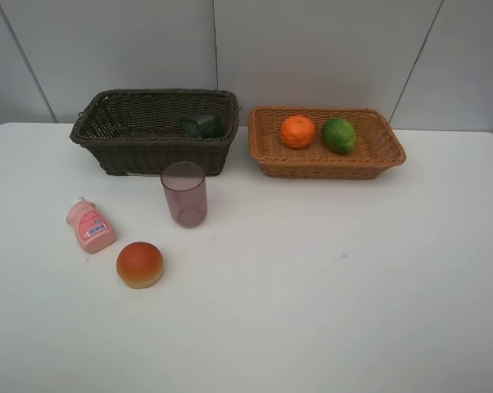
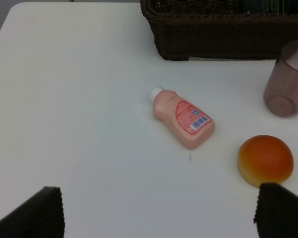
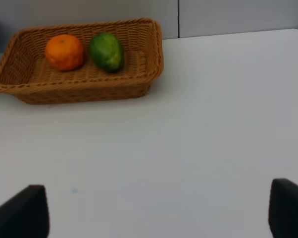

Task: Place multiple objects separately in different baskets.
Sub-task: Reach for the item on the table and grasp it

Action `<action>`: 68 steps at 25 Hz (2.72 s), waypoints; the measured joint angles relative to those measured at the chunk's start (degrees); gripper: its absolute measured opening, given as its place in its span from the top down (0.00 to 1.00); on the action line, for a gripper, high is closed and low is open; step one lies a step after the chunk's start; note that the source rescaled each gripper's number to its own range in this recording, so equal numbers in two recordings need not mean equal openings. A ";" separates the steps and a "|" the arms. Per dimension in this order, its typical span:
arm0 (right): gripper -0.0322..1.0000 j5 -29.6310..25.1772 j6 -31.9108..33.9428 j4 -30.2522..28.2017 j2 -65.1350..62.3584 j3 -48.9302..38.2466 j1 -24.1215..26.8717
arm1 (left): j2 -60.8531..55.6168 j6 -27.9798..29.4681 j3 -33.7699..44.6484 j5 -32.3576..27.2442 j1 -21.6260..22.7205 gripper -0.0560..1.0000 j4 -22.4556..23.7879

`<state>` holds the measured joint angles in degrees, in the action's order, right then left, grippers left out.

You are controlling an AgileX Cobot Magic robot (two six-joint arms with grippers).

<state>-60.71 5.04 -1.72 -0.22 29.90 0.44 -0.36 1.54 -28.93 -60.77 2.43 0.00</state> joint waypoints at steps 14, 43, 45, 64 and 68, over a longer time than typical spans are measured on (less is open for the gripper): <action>0.05 0.00 0.11 0.01 0.00 0.00 0.00 | 0.00 0.00 0.00 0.00 0.00 0.00 0.00; 0.05 0.00 0.11 0.01 0.00 0.00 0.00 | 0.00 0.00 0.00 0.00 0.00 0.00 0.00; 0.05 0.00 0.11 0.01 0.00 0.00 0.00 | 0.00 0.00 0.00 0.00 0.00 0.00 0.00; 0.05 0.00 0.11 0.01 0.00 0.00 0.00 | 0.00 0.00 0.00 0.00 0.00 0.00 0.00; 0.05 0.00 0.11 0.07 0.00 0.00 0.00 | 0.00 0.00 0.00 0.00 0.00 0.00 0.00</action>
<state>-60.71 5.15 -1.65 -0.22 29.90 0.44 -0.36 1.54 -28.93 -60.77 2.43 0.00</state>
